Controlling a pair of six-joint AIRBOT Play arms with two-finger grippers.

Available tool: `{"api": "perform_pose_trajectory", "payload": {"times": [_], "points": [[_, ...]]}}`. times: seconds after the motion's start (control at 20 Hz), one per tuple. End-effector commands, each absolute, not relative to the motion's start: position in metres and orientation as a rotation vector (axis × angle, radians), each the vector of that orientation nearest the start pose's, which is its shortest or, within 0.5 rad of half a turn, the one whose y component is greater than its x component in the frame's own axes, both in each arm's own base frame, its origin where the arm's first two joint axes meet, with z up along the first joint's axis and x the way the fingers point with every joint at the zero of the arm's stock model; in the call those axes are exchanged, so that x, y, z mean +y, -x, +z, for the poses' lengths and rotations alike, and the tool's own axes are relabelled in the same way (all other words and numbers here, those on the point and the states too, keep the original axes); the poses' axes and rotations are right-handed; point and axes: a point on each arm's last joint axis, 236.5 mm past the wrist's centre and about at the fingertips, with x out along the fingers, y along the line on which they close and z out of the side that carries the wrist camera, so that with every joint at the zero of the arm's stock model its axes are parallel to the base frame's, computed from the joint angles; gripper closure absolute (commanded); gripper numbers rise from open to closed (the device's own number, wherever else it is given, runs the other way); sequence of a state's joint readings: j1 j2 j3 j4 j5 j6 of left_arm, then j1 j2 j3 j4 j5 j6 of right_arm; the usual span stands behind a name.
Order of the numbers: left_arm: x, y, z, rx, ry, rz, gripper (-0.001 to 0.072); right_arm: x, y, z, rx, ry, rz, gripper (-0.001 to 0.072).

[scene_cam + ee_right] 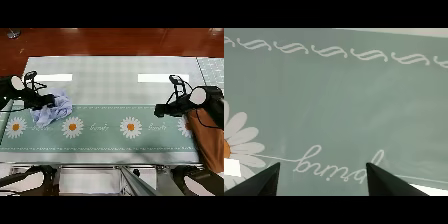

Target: Fold the shirts.

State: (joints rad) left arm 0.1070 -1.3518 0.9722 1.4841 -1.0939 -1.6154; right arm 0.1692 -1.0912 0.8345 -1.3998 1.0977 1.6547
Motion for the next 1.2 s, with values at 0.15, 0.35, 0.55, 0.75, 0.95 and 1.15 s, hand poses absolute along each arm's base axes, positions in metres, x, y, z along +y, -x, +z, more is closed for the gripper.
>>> {"api": "perform_pose_trajectory", "payload": {"times": [0.15, 0.35, 0.55, 0.75, 0.95, 1.15], "points": [[-0.005, -0.372, 0.01, 1.282, 0.195, -0.066, 0.0667, 0.094, -0.314, 0.009, 1.213, -0.145, 0.2, 0.009], [-0.023, -0.4, 0.193, 0.811, 0.204, -0.141, 0.0667, 0.085, -0.319, 0.083, 0.986, -0.115, 0.2, 0.009], [-0.05, -0.365, 0.335, 0.483, 0.215, -0.247, 0.0667, 0.083, -0.302, 0.134, 0.831, -0.126, 0.222, 0.0091], [-0.089, -0.322, 0.42, 0.285, 0.248, -0.414, 0.0667, 0.08, -0.284, 0.169, 0.714, -0.13, 0.236, 0.009], [-0.133, -0.305, 0.427, 0.288, 0.244, -0.56, 0.0667, 0.079, -0.277, 0.181, 0.672, -0.124, 0.243, 0.0092], [-0.19, -0.293, 0.387, 0.412, 0.227, -0.723, 0.0667, 0.088, -0.274, 0.181, 0.681, -0.158, 0.274, 0.0093]]}}
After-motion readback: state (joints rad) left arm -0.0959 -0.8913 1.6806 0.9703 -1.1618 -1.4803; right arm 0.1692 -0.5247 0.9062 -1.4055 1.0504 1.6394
